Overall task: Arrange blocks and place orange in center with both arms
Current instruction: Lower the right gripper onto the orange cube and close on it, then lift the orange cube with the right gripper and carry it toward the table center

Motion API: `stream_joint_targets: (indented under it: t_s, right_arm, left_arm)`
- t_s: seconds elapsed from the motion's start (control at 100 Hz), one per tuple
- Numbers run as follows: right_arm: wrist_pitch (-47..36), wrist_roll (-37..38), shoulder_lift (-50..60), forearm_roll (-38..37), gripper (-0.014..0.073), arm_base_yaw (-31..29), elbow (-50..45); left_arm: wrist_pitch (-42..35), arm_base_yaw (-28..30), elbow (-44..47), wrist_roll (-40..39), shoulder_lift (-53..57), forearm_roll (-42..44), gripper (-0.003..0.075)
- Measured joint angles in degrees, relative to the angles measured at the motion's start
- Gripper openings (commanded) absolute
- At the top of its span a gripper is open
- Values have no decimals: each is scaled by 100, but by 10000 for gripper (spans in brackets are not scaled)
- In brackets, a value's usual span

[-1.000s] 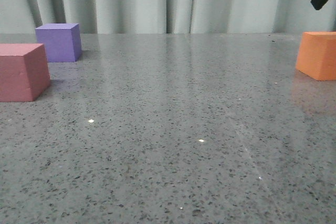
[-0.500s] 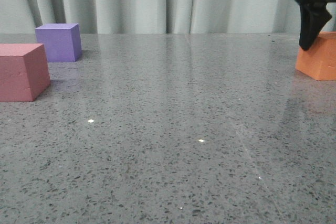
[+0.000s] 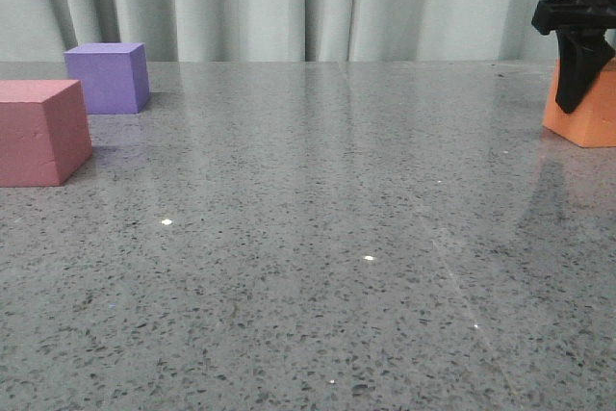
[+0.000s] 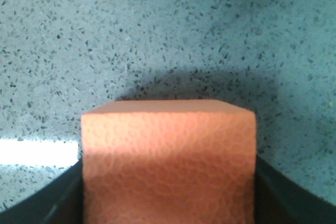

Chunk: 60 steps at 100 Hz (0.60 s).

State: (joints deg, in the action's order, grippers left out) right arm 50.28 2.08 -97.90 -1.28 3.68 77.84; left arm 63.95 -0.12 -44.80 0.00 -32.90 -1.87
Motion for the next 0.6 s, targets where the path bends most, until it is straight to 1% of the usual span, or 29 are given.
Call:
stream_joint_targets:
  t_s: [0.09,0.31,0.6]
  right_arm:
    - [0,0,0,0,308,0,2]
    - [142,0,0,53,309,0,167]
    - [1055,0,0,513,310,39,946]
  left_arm:
    - [40,0,0,0,0,0,566]
    - [83,0,0,0,0,0,566]
    - [91,0,0,0,0,0,565]
